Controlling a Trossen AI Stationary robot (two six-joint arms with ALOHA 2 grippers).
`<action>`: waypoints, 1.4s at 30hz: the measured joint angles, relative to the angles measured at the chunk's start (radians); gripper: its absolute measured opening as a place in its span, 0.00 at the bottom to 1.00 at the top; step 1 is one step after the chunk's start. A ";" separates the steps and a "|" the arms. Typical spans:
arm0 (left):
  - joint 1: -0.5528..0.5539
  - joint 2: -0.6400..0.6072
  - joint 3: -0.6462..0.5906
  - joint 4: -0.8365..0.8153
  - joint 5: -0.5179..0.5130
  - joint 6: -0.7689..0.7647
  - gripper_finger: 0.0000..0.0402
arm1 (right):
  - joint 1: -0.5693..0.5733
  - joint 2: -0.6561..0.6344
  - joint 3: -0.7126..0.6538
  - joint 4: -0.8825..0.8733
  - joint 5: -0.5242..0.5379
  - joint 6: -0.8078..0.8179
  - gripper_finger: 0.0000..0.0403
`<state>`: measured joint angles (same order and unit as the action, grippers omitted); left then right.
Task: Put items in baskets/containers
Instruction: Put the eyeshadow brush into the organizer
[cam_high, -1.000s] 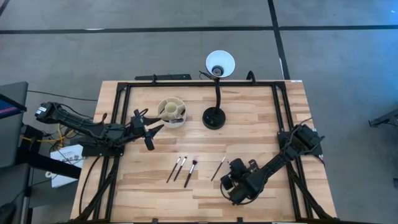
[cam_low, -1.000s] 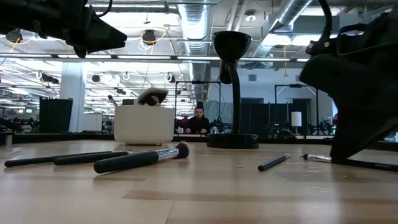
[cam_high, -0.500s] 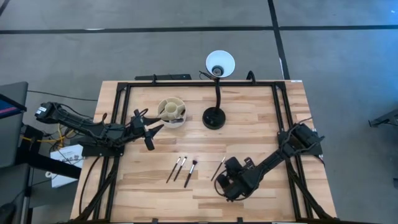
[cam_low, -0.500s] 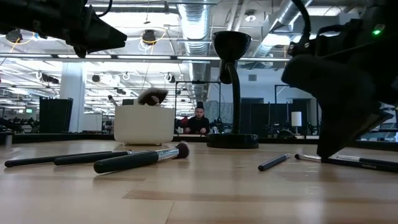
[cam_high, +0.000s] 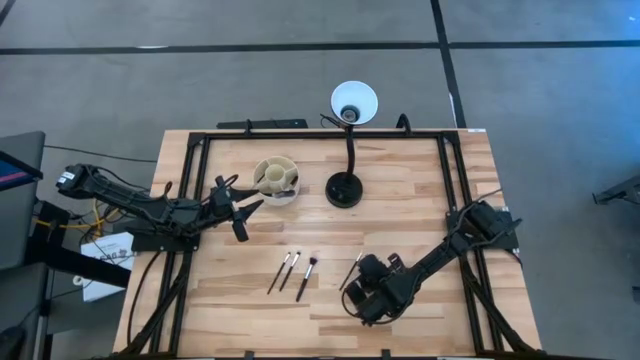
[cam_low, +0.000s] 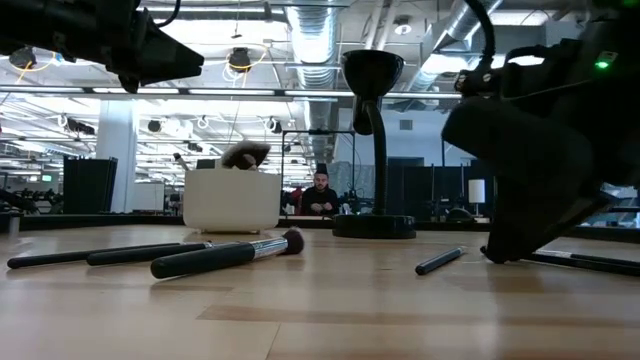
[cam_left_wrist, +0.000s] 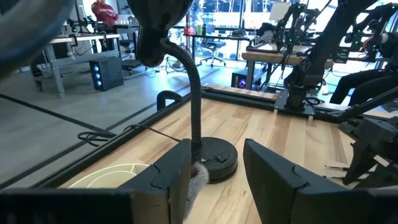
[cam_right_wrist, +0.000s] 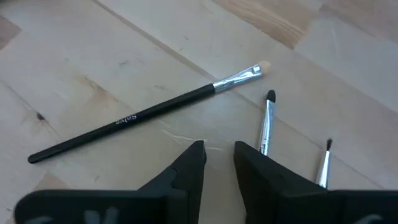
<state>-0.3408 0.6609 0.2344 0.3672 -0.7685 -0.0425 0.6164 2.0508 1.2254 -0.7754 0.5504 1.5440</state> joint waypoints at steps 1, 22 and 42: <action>0.000 0.000 0.000 0.000 0.000 0.000 0.36 | 0.002 0.012 0.001 0.000 0.010 0.000 0.21; 0.000 0.000 0.000 0.000 0.000 0.000 0.36 | 0.037 -0.172 -0.005 -0.139 0.108 0.019 0.26; 0.000 0.000 0.000 0.000 0.026 0.000 0.36 | 0.038 -0.020 -0.009 -0.184 0.067 0.175 0.32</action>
<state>-0.3408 0.6613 0.2340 0.3672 -0.7425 -0.0422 0.6540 2.0304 1.2164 -0.9589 0.6178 1.7191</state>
